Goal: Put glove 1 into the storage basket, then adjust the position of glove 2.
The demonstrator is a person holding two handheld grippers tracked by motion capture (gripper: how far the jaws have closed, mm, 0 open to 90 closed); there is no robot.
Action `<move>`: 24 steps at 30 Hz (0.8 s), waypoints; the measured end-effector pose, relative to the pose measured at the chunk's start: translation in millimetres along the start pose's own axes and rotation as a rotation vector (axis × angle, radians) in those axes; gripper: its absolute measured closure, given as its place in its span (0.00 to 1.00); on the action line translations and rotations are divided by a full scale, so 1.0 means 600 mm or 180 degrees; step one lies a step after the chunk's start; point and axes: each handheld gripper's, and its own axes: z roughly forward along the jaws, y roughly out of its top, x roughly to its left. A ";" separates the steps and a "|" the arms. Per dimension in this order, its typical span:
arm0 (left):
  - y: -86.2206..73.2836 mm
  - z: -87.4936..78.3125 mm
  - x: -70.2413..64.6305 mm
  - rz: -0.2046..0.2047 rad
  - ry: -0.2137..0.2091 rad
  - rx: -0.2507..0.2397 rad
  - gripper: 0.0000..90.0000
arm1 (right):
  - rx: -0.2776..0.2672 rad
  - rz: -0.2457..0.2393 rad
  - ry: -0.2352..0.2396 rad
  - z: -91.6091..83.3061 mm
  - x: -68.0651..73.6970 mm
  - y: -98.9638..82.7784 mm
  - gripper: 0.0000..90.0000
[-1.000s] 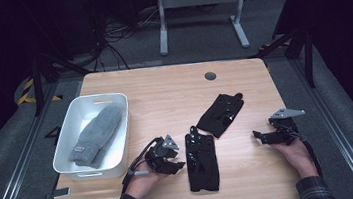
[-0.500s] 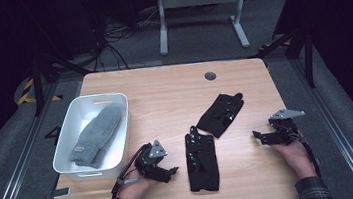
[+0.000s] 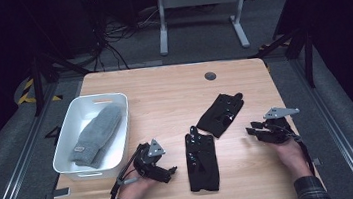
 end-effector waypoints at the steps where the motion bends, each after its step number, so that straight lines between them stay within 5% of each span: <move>1: 0.000 0.000 0.000 0.0001 0.0000 0.0001 0.00 | -0.0024 -0.0007 0.0041 0.001 0.003 0.005 0.87; 4: 0.000 0.000 0.000 0.0001 0.0002 0.0001 0.00 | -0.0071 -0.0015 0.0163 0.004 0.012 0.020 1.00; 10: 0.000 0.000 0.000 0.0003 0.0016 -0.0005 0.00 | -0.0083 -0.0030 0.0409 0.024 0.028 0.044 1.00; 24: 0.000 0.000 0.001 0.0001 0.0005 -0.0009 0.00 | 0.0067 -0.0142 0.0629 0.089 0.065 0.080 1.00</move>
